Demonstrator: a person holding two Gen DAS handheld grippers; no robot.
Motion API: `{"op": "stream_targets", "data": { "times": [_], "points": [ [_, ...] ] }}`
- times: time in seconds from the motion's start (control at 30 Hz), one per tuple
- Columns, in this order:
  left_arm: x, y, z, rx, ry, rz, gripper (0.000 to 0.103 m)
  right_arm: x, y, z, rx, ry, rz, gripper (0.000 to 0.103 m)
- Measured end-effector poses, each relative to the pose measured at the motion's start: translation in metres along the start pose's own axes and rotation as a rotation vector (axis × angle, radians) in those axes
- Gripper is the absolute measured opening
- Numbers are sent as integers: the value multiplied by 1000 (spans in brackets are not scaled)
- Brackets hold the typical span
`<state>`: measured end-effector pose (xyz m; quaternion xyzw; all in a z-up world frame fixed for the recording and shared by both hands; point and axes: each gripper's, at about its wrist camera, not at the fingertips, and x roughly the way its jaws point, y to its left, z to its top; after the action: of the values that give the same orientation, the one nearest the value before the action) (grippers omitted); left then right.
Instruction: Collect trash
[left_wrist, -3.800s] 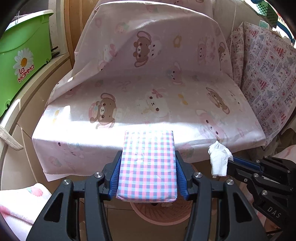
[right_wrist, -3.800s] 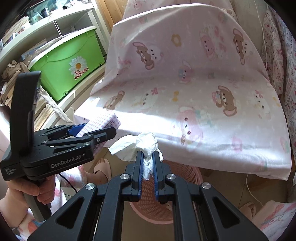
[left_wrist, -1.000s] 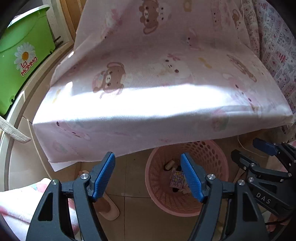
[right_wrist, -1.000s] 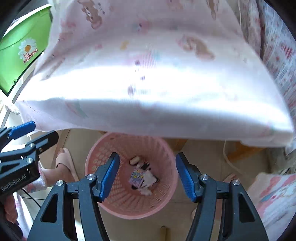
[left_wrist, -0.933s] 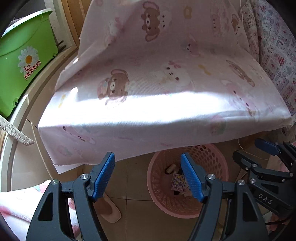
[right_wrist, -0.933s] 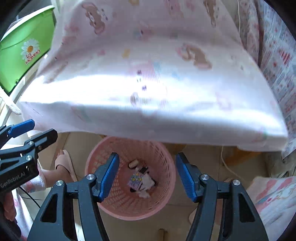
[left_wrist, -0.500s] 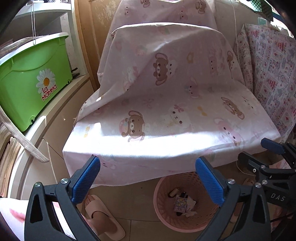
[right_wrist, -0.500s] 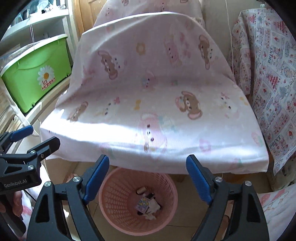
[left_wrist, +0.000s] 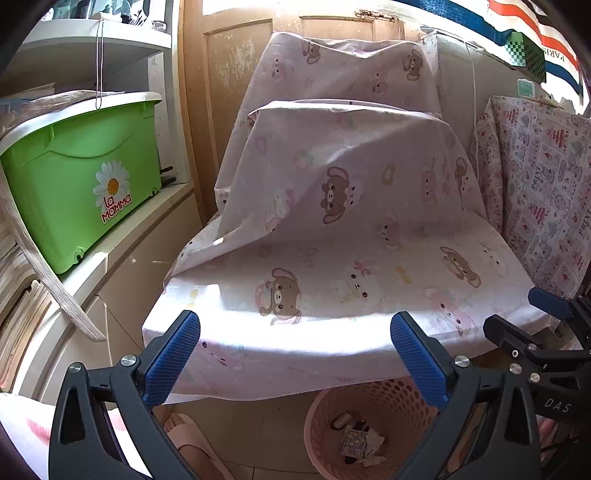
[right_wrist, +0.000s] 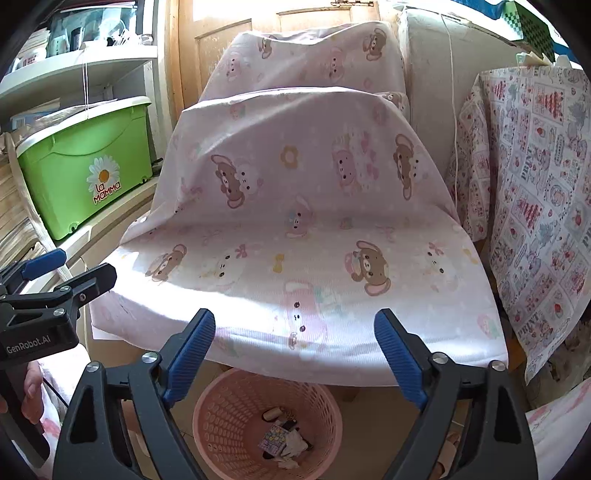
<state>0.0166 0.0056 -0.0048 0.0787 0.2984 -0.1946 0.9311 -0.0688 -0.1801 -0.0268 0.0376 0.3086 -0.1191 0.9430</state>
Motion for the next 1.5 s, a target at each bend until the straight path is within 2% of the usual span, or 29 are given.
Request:
{"op": "stream_targets", "data": {
  "times": [0.03,0.5,1.5],
  "points": [
    [0,0,0,-1,0,0,102,0,0,0,0,1,-1,103],
    [1,1,-2,-16,-14,11,102,-3,-10,3,39,-18,-20,103],
    [-5,0,-1,-6,-48,42,102,-6,-1,3,4,-40,-18,103]
  ]
}}
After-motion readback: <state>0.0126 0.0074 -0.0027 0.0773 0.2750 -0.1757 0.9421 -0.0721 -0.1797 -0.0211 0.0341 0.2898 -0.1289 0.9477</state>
